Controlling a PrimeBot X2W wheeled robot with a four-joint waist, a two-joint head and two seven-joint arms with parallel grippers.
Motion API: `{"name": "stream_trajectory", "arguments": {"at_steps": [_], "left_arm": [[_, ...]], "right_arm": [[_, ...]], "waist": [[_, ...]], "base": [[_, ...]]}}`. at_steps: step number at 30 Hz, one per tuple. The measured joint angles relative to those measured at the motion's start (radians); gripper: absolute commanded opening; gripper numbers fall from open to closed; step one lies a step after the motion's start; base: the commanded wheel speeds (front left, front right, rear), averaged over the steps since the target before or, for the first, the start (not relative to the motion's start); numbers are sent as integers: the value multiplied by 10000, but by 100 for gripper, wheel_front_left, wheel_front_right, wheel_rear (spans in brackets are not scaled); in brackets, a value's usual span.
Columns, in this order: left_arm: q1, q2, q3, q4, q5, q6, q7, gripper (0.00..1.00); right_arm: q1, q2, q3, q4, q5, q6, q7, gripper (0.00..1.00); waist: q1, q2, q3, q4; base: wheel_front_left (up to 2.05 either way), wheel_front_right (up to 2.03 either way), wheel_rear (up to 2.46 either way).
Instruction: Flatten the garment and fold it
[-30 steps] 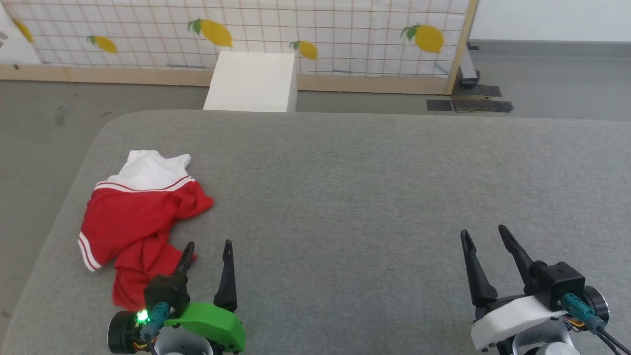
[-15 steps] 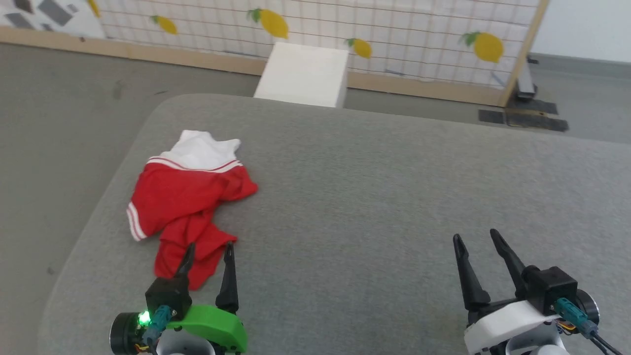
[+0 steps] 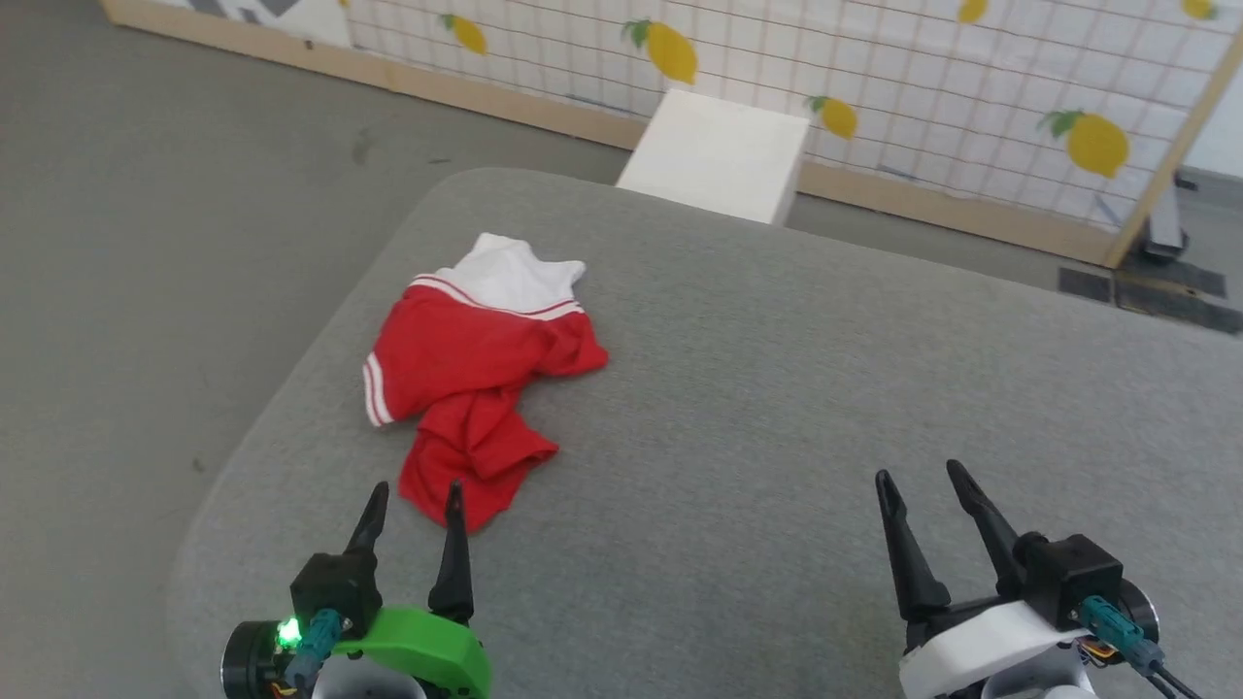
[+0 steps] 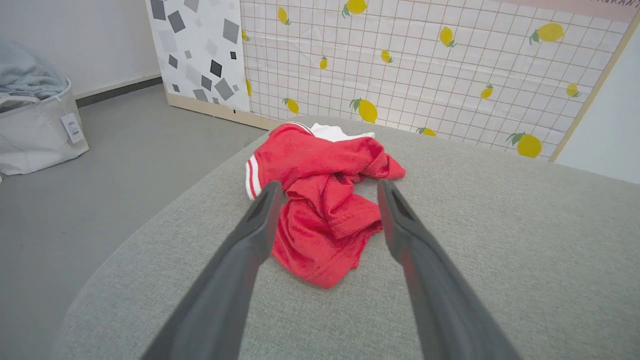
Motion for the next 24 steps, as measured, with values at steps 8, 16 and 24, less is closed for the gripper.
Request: {"name": "stream_trajectory", "arguments": {"at_steps": [8,16,24], "left_arm": [[-1,-2,-75,153,-155,2,-132,100],[-1,-2,-88,209,-159,0,-134,100],[-1,-2,-115,194,-173,2,-136,100]], "right_arm": [[0,8,176,211,198,0,-169,100],[-6,8,247,293,199,0,-174,100],[-8,8,255,299,198,0,-174,100]], "waist": [[0,0,-25,673],[0,0,4,966],[0,0,20,959]], "base": [[0,0,0],[0,0,0],[0,0,0]]}}
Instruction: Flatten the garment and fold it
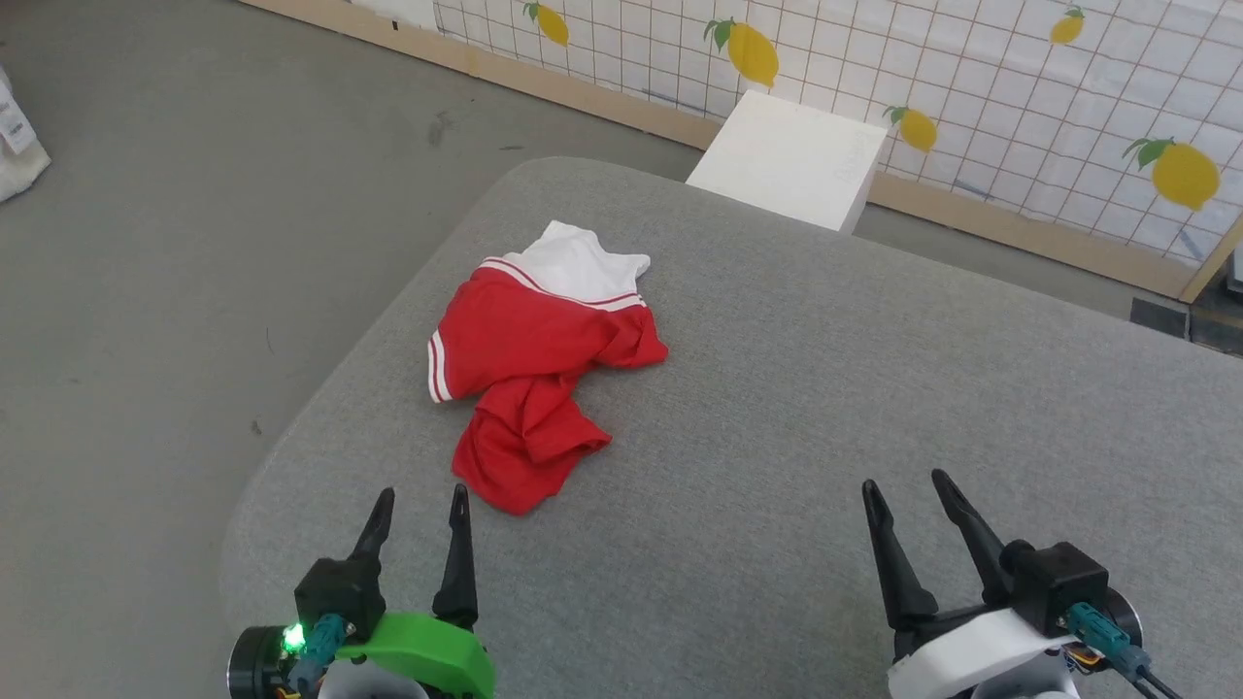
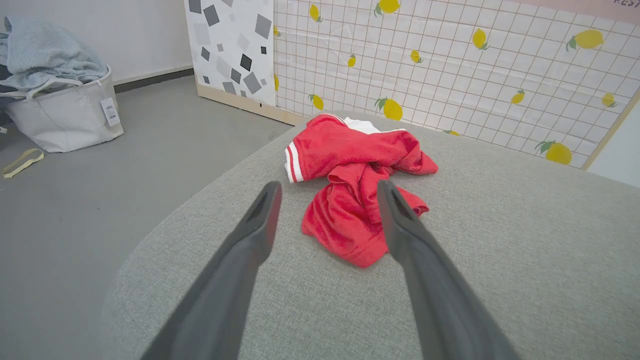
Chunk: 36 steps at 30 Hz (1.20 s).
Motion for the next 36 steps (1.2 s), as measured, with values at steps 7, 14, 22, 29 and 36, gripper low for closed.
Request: {"name": "stream_trajectory", "arguments": {"at_steps": [7,14,22,29,36], "left_arm": [[-66,13,-23,71,0,-107,-27,100],[-1545,581,-54,462,-63,-706,796,100],[-4052,1873,-265,1331,-566,-1400,3486,100],[-6378,4021,-1394,2205,-1971,-1553,7179,100],[-7356,5131,-2150,2408,-3824,-1557,9869,100]], "right_arm": [[-30,4,25,-65,-23,0,0,100],[-519,6,-54,-422,-397,0,-2,100],[-789,-35,-219,-1346,-685,-2,104,100],[-1063,-119,-341,-2148,-748,-2,328,100],[-1183,-111,-232,-2192,-742,-2,316,100]], "waist": [[0,0,188,-157],[0,0,857,-521],[1,0,1990,-1245],[1,0,3089,-2280],[2,0,3893,-2999]], "base": [[0,0,0],[0,0,0],[0,0,0],[0,0,0],[0,0,0]]}}
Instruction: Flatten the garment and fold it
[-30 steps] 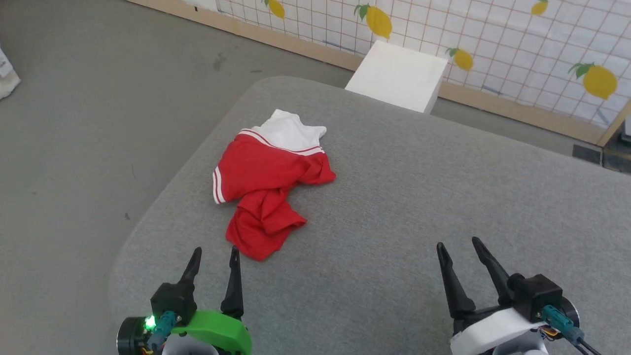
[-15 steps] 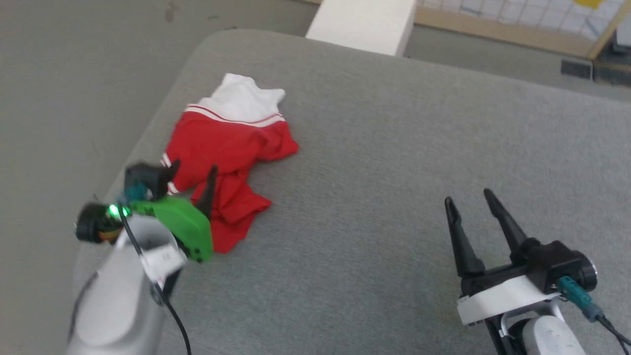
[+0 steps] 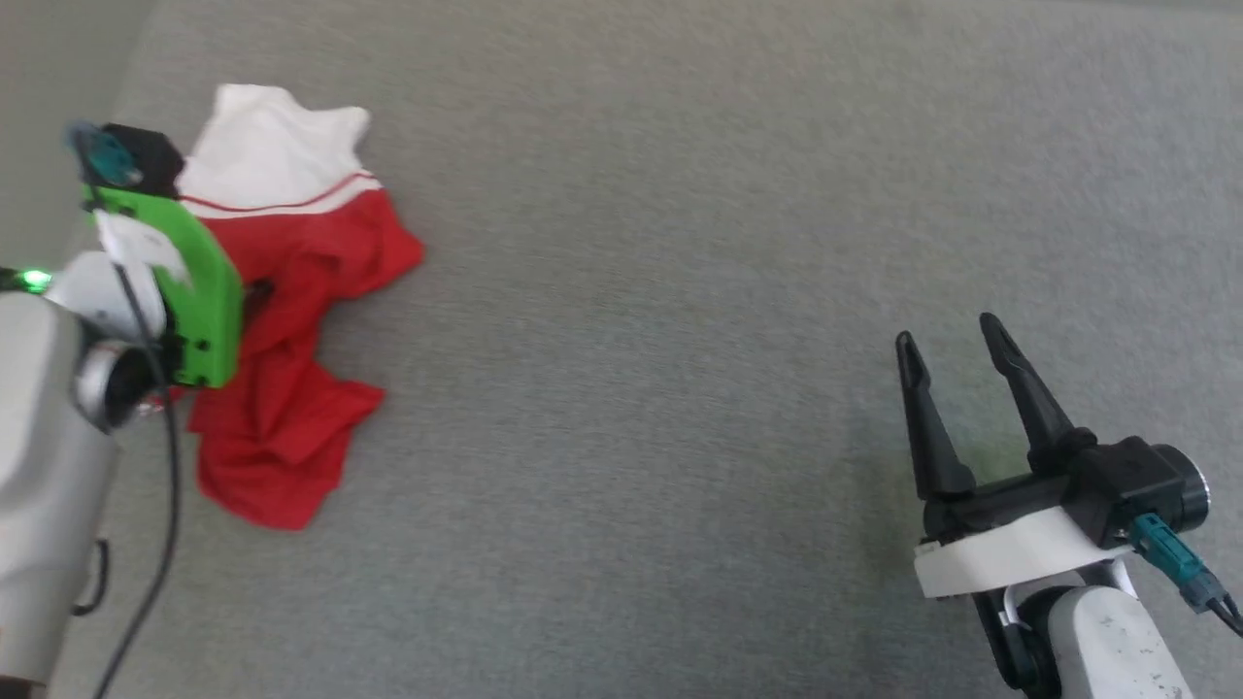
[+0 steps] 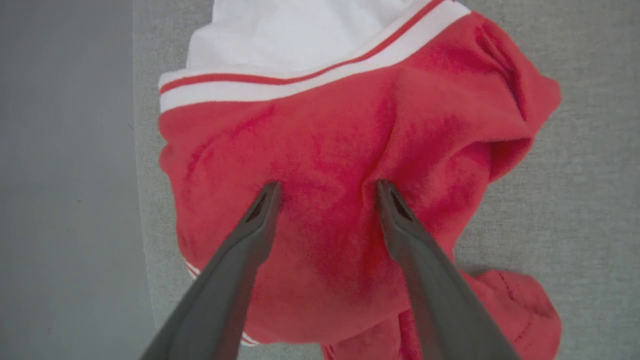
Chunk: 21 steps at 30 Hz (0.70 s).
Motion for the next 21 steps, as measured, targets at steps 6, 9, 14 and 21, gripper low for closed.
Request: {"name": "stream_trajectory", "arguments": {"at_steps": [6,9,14,21], "left_arm": [[-160,407,-13,280,-1068,0,1827,100],[-179,633,65,230,-1214,4,2194,100],[-163,750,198,56,-1476,151,2357,0],[-10,709,422,-67,-1570,284,1645,0]], "right_arm": [[-177,31,36,105,15,2,-65,100],[-191,54,-84,180,107,0,-138,100],[-208,69,-153,226,105,0,-199,100],[-343,82,-261,382,86,0,-228,100]], "waist": [[0,0,501,-585],[0,0,698,-809],[0,0,962,-1022],[0,0,844,-994]], "base": [[0,0,0],[0,0,0],[0,0,0],[0,0,0]]}}
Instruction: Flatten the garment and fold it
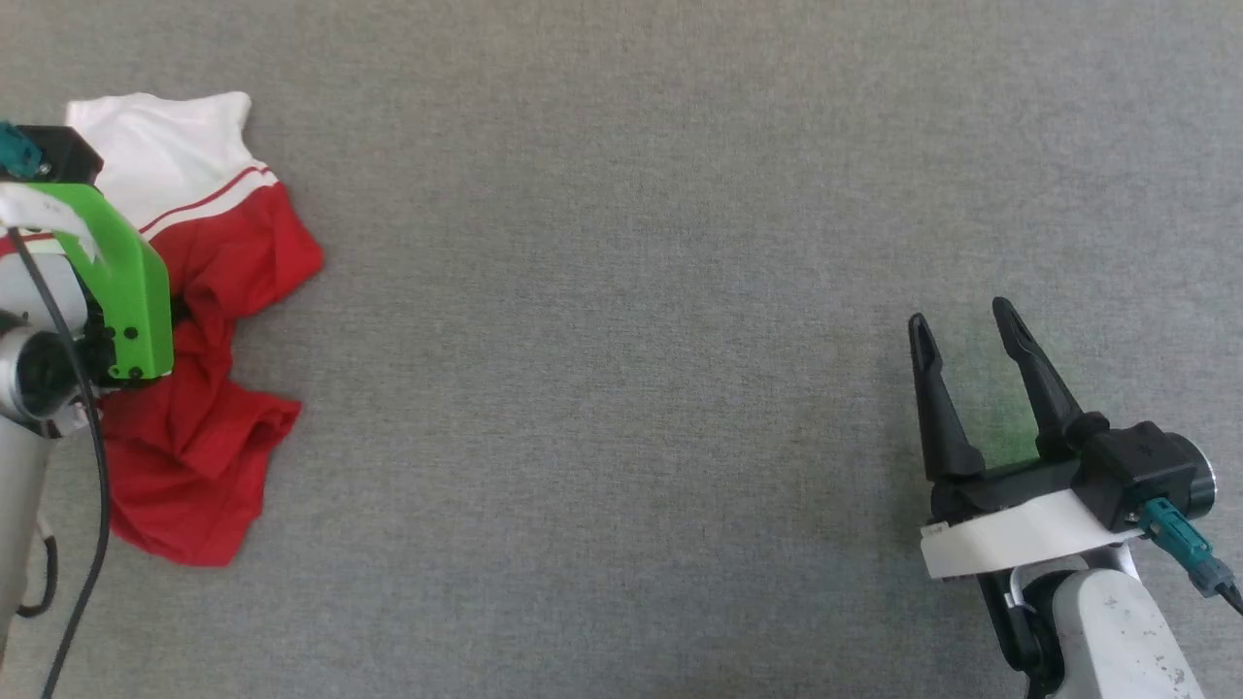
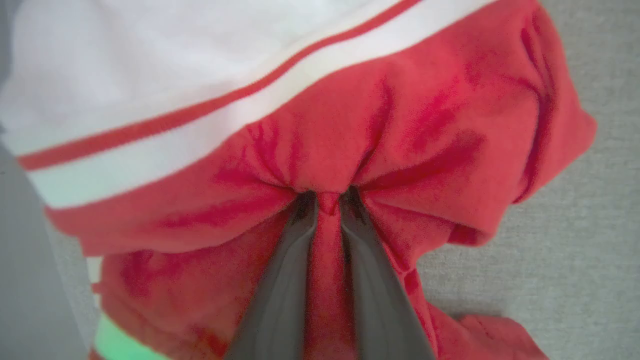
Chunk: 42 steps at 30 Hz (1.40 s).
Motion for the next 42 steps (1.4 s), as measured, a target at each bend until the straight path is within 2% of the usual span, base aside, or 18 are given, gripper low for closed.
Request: {"name": "stream_trajectory", "arguments": {"at_steps": [7,13,19,24,28,35,36,42], "left_arm": [[398,-29,228,-221,111,-75,-2188,0],[435,-50,539,-690,825,-75,-4798,0],[411,-305,460,-1513,1486,-58,-6771,0],[346,-708,-286,-2452,2121,-71,-7359,0],[181,-1005,-1104,-3108,2598,-144,-7310,0],[221,-2320,-3045,-3521,3062,-217,-6901,0],[397,-2897,-3636,-3248,3062,-236,-6863,0],[1390,-4470,-5359,-1672,2884,-249,-6964,0]], "right_arm": [[12,13,-284,318,-10,0,-15,100],[237,15,-523,552,-10,0,-84,100],[428,15,-654,598,4,0,-86,100],[466,17,-690,608,36,0,-86,100],[484,27,-796,562,117,0,-86,100],[488,29,-1085,410,328,0,-88,100],[485,27,-1229,376,466,0,-86,100],[476,23,-1605,276,823,0,-86,100]], "waist": [[0,0,-685,122],[-1,0,-1499,241],[-2,0,-2298,337],[-2,0,-2861,339],[-2,0,-3101,167],[-2,0,-3189,-497],[-2,0,-3178,-746],[-2,0,-3073,-1484]], "base": [[0,0,0],[0,0,0],[0,0,0],[0,0,0],[0,0,0],[0,0,0],[0,0,0],[0,0,0]]}}
